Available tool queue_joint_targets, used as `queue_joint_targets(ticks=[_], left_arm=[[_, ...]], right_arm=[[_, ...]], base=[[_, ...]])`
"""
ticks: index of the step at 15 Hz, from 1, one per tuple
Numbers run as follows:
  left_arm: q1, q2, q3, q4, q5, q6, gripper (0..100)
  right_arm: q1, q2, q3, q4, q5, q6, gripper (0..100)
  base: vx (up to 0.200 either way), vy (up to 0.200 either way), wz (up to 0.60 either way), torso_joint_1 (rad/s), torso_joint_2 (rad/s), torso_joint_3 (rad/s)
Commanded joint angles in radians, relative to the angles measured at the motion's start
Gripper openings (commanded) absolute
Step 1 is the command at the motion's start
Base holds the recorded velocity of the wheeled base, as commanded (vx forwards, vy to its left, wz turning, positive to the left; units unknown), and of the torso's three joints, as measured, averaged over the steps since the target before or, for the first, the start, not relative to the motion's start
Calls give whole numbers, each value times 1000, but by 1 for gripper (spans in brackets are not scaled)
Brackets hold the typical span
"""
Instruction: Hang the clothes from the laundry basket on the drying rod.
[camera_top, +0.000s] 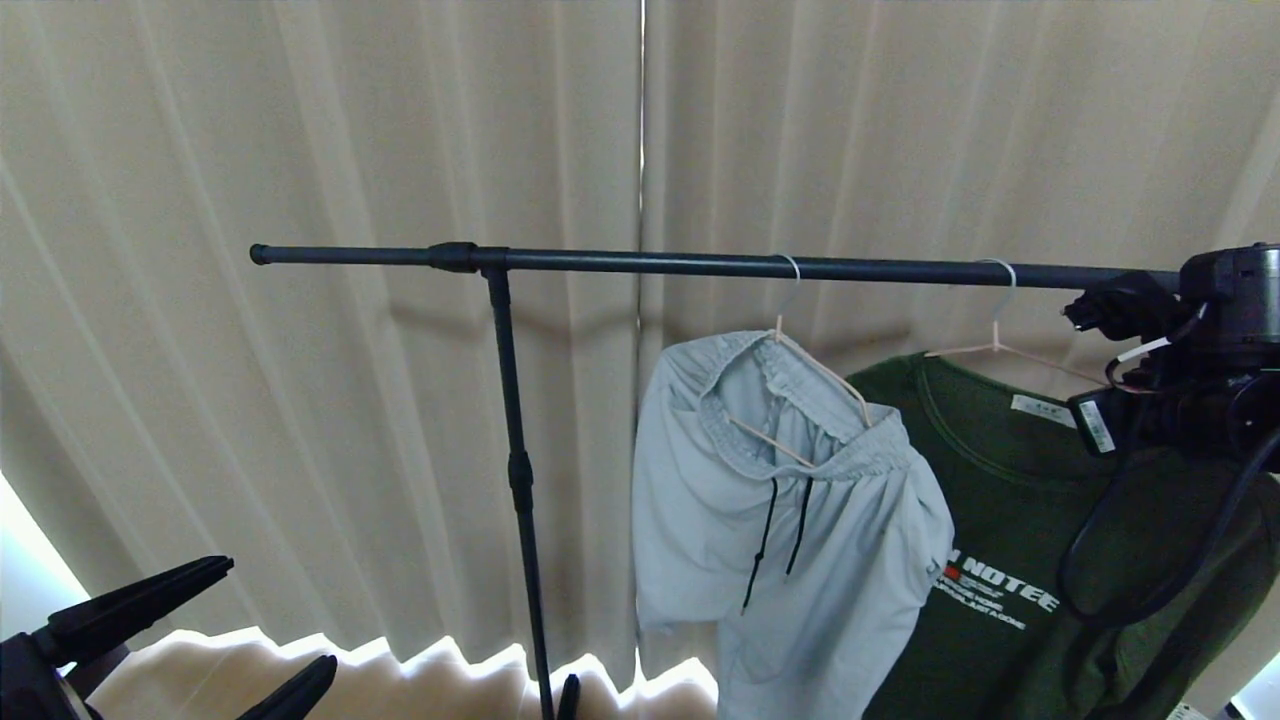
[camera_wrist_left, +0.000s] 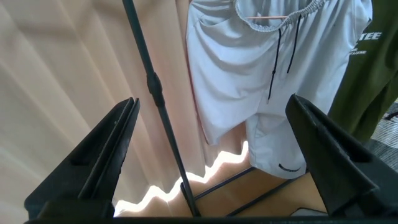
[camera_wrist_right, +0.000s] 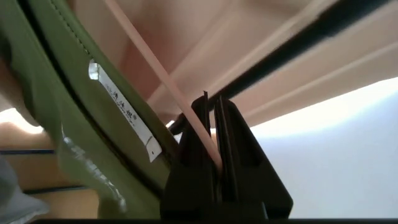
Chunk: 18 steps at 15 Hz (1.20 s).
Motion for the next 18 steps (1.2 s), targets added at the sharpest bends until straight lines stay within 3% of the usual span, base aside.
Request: queue_joint_targets(ticks=[1, 3, 5, 8, 9, 11, 13, 16, 18], left_arm=[[3, 5, -1, 0, 1, -1, 100], [32, 8, -3, 0, 1, -1, 100], [69, 8, -8, 0, 0, 0, 100], [72, 8, -9, 0, 0, 0, 100], [73, 8, -11, 0, 0, 0, 100], [112, 8, -17, 0, 1, 2, 100], [205, -9, -20, -2, 1, 20, 100], [303, -140, 63, 9, 20, 15, 100], [415, -242, 63, 122, 37, 15, 100]], right_arm=[[23, -20, 28, -1, 4, 30, 100], [64, -69, 102, -15, 13, 105, 100], [130, -135, 241, -182, 99, 212, 100], [130, -170, 379, -411, 223, 215, 100], [130, -172, 395, -437, 236, 217, 100], [125, -225, 505, -616, 271, 238, 100], [125, -305, 579, -648, 271, 240, 100], [127, -466, 646, -632, 277, 238, 100], [128, -551, 700, -618, 283, 228, 100]], base=[[0, 0, 0, 0, 0, 0], [0, 0, 0, 0, 0, 0], [0, 0, 0, 0, 0, 0], [0, 0, 0, 0, 0, 0], [0, 0, 0, 0, 0, 0], [0, 0, 0, 0, 0, 0], [0, 0, 0, 0, 0, 0], [0, 0, 0, 0, 0, 0], [0, 0, 0, 0, 0, 0]])
